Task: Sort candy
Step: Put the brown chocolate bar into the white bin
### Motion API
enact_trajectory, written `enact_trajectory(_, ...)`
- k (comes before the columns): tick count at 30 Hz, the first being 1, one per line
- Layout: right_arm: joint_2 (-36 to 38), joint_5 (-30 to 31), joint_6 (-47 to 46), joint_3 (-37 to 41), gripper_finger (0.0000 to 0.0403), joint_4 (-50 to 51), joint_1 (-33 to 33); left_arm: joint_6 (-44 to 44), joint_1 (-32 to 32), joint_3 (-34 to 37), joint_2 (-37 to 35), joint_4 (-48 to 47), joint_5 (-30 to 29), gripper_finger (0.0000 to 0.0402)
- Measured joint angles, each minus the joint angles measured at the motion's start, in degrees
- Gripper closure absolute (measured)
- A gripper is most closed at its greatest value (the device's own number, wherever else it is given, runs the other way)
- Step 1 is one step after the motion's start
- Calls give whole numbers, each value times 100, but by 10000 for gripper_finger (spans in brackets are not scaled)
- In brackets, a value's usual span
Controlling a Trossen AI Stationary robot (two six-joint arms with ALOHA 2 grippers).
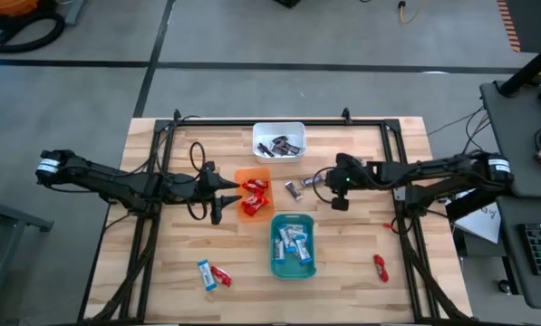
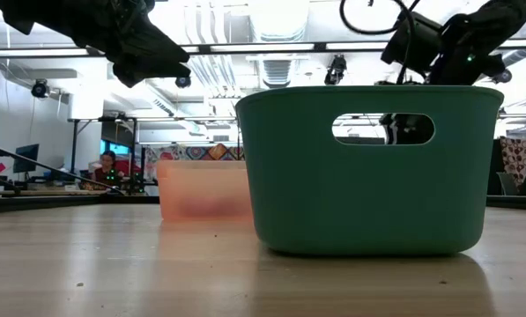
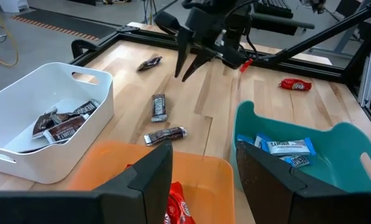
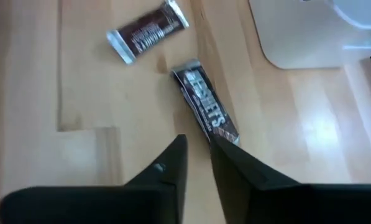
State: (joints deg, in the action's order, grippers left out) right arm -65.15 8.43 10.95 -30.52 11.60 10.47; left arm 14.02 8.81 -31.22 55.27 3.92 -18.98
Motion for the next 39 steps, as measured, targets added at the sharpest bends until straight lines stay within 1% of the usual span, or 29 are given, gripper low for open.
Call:
enact_trajectory(2, -90, 10, -11, 0, 315, 3, 64, 0, 1, 0, 0, 0, 0, 240)
enact_trajectory(7, -381, 7, -579, -2, 242, -107, 233, -31, -1, 0, 0, 14, 0, 240)
enact_trajectory(9, -499, -31, -637, -2, 217, -214, 270, -84, 0, 0, 0, 21, -1, 240)
enact_trajectory(12, -676, -388, -460, -2, 187, -530, 341, -151, 1, 0, 0, 58, -2, 240)
enact_trajectory(15, -843, -697, -261, -9, 171, -936, 468, -312, 1, 0, -2, 63, 0, 240)
enact_trajectory(21, -1187, -1158, 214, -10, 163, -1411, 838, -946, 0, 0, -2, 78, -1, 240)
enact_trajectory(28, -1584, -1362, 725, -142, 163, -1414, 1140, -1596, -1, 0, -2, 113, -2, 240)
enact_trajectory(30, -1700, -1519, 836, -188, 163, -1408, 1234, -1746, 0, 0, -2, 205, -2, 240)
enact_trajectory(33, -1884, -1726, 848, -284, 163, -1422, 1380, -1898, 1, -2, -2, 406, -4, 240)
enact_trajectory(39, -2224, -2003, 829, -378, 176, -1449, 1492, -1939, -1, -2, -2, 412, -4, 240)
